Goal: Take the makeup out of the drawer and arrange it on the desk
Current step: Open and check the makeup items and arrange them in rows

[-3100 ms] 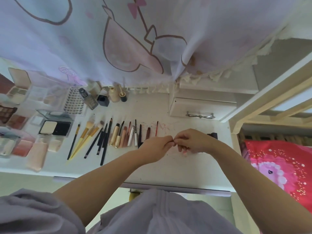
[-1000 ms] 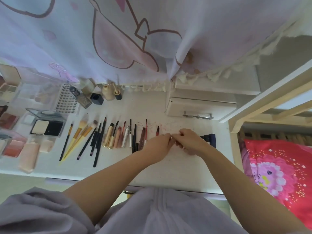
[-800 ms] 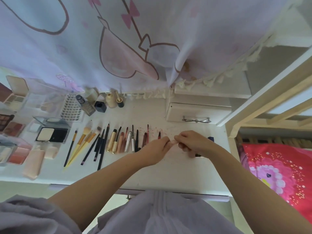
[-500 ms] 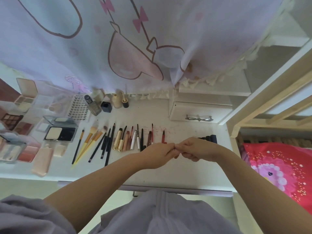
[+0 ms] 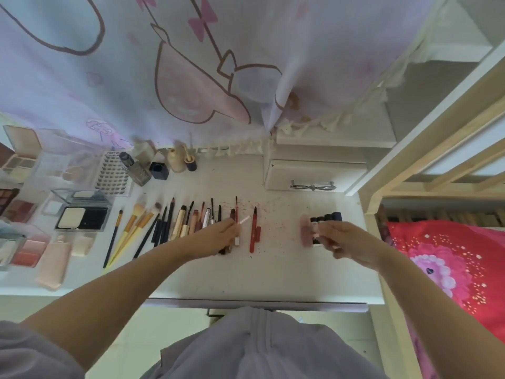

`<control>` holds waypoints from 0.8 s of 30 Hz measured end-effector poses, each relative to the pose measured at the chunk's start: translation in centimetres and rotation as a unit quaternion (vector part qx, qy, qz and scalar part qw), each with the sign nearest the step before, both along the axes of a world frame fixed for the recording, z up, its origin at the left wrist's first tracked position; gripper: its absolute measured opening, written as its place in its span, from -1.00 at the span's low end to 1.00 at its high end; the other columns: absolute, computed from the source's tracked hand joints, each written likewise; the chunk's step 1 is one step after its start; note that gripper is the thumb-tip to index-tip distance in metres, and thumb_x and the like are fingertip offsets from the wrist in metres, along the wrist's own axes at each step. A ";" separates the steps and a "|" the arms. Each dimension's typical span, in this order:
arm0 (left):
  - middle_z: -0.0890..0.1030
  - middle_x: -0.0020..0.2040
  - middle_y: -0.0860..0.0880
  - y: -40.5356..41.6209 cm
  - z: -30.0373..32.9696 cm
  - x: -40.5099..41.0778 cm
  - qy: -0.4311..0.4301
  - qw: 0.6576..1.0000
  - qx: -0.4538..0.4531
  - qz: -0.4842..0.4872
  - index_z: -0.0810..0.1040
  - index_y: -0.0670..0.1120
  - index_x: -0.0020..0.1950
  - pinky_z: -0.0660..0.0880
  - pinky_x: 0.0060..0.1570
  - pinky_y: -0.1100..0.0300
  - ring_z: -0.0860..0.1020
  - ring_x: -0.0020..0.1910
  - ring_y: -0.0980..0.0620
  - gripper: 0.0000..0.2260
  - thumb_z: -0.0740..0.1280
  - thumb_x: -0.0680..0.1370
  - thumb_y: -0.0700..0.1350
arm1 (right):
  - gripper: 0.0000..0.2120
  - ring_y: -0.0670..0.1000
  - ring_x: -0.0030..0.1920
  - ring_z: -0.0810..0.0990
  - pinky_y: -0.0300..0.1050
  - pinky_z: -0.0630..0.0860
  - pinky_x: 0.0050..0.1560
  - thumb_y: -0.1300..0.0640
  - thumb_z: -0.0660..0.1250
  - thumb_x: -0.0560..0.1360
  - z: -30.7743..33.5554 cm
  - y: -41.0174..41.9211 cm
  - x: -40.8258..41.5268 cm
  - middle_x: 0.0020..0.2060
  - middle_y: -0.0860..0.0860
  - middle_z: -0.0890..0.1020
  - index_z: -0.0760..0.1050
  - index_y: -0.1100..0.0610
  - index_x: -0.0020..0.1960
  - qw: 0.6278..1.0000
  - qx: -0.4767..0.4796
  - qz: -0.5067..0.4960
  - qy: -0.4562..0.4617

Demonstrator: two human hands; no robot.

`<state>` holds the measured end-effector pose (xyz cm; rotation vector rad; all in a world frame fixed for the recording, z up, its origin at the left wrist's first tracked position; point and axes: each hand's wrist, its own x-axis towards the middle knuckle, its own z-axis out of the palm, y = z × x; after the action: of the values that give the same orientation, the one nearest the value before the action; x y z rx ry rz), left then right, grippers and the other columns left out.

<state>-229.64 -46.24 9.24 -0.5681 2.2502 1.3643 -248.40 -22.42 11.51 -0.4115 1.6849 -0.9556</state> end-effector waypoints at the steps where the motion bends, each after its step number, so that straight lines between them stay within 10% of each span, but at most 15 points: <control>1: 0.41 -0.20 -0.02 0.3 0.0 -0.7 -0.005 0.998 0.044 0.040 0.35 -0.08 0.01 0.37 -0.27 0.25 0.35 -0.32 0.08 -0.81 0.01 0.67 -0.04 | -0.79 -0.11 -0.33 0.46 -0.30 0.40 -0.36 0.07 0.18 0.61 -0.5 -0.6 0.3 -0.30 -0.01 0.50 0.48 0.20 0.00 1.000 0.003 0.009 0.001; 4: 0.50 -0.16 0.01 2.4 -0.2 -3.7 0.011 0.996 0.048 0.070 0.36 -0.11 0.10 0.37 -0.17 0.27 0.44 -0.23 0.06 -0.81 0.03 0.66 -0.03 | -0.77 -0.09 -0.05 0.61 -0.24 0.53 -0.15 0.05 0.16 0.62 -2.5 -3.6 1.3 -0.07 -0.04 0.65 0.42 0.17 0.16 0.998 0.031 0.027 0.039; 11: 0.46 0.00 -0.01 3.5 -3.8 -8.3 0.095 0.967 -0.125 0.203 0.56 -0.05 0.17 0.36 -0.10 0.28 0.47 -0.06 0.05 -0.77 0.27 0.57 -0.01 | -0.75 -0.09 -0.16 0.49 -0.24 0.38 -0.21 -0.06 0.16 0.60 -6.0 -7.4 0.2 0.02 0.01 0.52 0.44 0.07 0.14 0.947 0.066 -0.013 0.314; 24: 0.53 0.06 -0.07 4.0 -6.1 -10.4 0.104 0.941 -0.292 0.133 0.49 -0.07 0.20 0.36 0.09 0.04 0.46 0.07 -0.07 -0.77 0.23 0.58 -0.07 | -0.88 0.06 -0.13 0.49 0.05 0.50 -0.11 0.15 0.16 0.59 -9.0 -10.1 0.4 0.03 0.08 0.47 0.40 0.13 0.10 0.919 0.023 0.029 0.392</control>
<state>-240.02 -42.28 3.18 -0.9933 2.8520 0.8738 -248.03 -32.55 2.55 -0.8919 2.3892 -0.7399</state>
